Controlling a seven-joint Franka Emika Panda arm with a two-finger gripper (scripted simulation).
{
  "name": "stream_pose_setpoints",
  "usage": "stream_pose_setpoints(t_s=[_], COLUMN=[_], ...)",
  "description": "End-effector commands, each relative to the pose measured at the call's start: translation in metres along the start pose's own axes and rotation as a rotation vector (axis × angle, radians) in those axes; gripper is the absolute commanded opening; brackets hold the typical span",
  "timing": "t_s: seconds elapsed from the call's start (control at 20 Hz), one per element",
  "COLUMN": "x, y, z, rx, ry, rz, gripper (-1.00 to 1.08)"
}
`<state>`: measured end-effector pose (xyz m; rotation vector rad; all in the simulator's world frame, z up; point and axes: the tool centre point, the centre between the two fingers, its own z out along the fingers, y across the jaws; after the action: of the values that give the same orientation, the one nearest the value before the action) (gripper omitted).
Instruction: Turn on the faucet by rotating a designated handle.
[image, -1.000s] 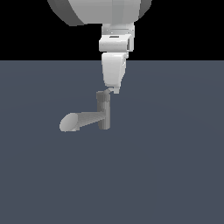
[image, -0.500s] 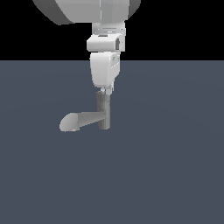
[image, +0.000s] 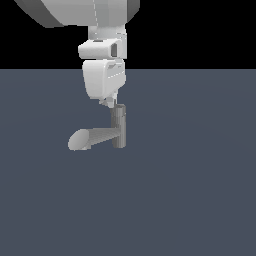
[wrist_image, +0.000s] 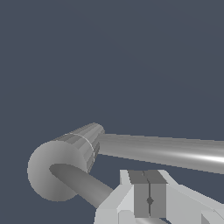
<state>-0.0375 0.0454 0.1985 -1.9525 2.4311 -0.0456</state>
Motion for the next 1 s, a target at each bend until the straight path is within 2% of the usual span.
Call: stream_pose_setpoints(t_s=[0.0,0.95], x=[-0.004,-0.074], y=[-0.001,-0.022], z=[0.001,0.015], rx=[-0.001,-0.032], ry=[0.000,-0.001], rz=[-0.002,-0.046], gripper=[-1.00,-1.00])
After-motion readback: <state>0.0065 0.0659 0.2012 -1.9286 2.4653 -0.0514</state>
